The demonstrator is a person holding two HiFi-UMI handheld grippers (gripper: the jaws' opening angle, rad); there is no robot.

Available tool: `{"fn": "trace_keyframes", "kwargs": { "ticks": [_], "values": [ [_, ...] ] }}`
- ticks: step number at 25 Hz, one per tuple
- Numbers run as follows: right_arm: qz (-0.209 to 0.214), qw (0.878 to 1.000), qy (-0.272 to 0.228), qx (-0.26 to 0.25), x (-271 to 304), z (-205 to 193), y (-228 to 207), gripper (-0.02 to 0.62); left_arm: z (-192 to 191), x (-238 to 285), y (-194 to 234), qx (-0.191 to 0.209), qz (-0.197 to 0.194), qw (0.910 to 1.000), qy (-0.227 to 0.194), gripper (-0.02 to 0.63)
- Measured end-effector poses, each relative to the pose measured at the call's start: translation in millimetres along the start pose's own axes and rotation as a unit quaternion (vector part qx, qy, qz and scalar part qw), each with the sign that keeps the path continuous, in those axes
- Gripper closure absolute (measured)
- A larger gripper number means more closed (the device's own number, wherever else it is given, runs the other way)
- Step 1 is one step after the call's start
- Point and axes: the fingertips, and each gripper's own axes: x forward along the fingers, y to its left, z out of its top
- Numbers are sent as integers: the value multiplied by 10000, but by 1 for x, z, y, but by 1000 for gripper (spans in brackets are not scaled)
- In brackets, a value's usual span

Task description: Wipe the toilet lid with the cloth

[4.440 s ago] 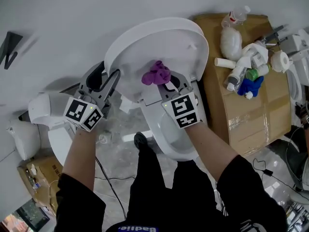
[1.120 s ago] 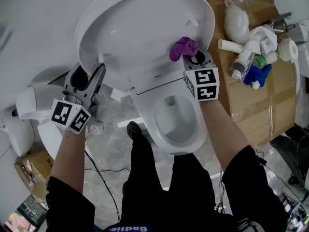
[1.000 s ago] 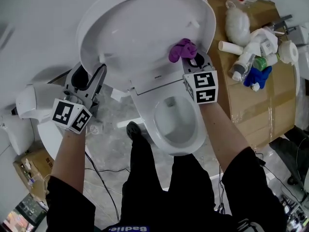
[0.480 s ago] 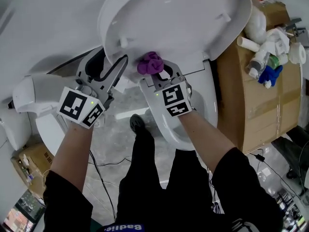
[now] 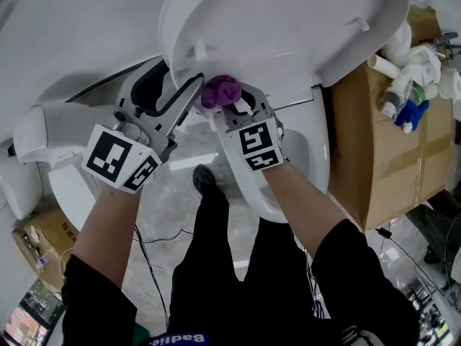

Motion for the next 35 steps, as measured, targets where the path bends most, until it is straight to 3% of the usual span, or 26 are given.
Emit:
{"fn": "trace_keyframes", "kwargs": {
  "ticks": [11,19,27,35],
  "values": [
    [-1128,9929,285,240,-68,-39,-166,529,-6,3,6,156,466,9980,388,393],
    [-1644,9842,390,534,-95,-49,-225,529,-7,5,8,158,729,9958,533,394],
    [-1396,9880,206,626,-118,-24,-184,529,-10,4,2,187,555,9959,684,393],
    [-1156,9893,51,888,-191,30,-101,529,-24,-6,-28,441,-52,9912,1245,391]
  ]
}}
